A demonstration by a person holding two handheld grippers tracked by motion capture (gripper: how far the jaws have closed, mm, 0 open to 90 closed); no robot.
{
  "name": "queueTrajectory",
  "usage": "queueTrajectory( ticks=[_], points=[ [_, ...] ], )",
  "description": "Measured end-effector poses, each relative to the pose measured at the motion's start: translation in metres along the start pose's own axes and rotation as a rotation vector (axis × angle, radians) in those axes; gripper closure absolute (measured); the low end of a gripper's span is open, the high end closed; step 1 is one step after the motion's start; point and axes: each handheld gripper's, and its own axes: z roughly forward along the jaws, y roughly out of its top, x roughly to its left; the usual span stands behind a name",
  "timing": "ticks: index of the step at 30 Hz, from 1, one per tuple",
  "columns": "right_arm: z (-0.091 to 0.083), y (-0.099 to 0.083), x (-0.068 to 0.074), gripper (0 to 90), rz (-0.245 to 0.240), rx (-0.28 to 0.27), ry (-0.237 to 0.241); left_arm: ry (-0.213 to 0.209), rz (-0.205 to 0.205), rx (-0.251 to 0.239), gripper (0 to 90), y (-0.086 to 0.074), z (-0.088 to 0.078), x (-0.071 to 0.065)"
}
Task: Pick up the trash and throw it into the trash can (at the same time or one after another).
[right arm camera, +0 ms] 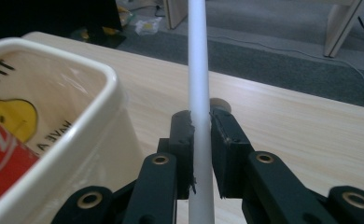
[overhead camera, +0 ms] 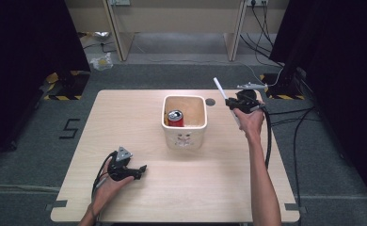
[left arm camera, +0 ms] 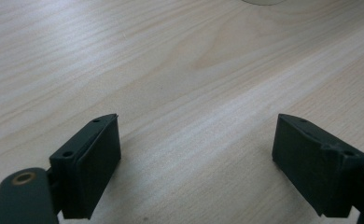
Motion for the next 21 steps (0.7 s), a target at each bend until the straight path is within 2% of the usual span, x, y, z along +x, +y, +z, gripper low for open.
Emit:
queueTrajectory(
  ticks=[6, 8, 11, 21],
  points=[
    [-0.007, 0.012, 0.009, 79.0, -0.026, -0.018, 0.005, 0.000, 0.000, 0.000, 14.6, 0.000, 0.000, 0.000],
    [-0.009, 0.014, 0.013, 79.0, -0.017, -0.031, 0.023, 0.000, 0.001, 0.001, 14.6, 0.000, 0.000, 0.000],
    [-0.011, 0.020, 0.020, 79.0, -0.042, -0.033, 0.033, 0.000, 0.002, 0.001, 14.6, 0.000, 0.000, 0.000],
    [-0.012, 0.039, 0.044, 79.0, -0.074, -0.058, 0.083, -0.002, 0.003, 0.003, 14.6, 0.000, 0.000, 0.000]
  ],
)
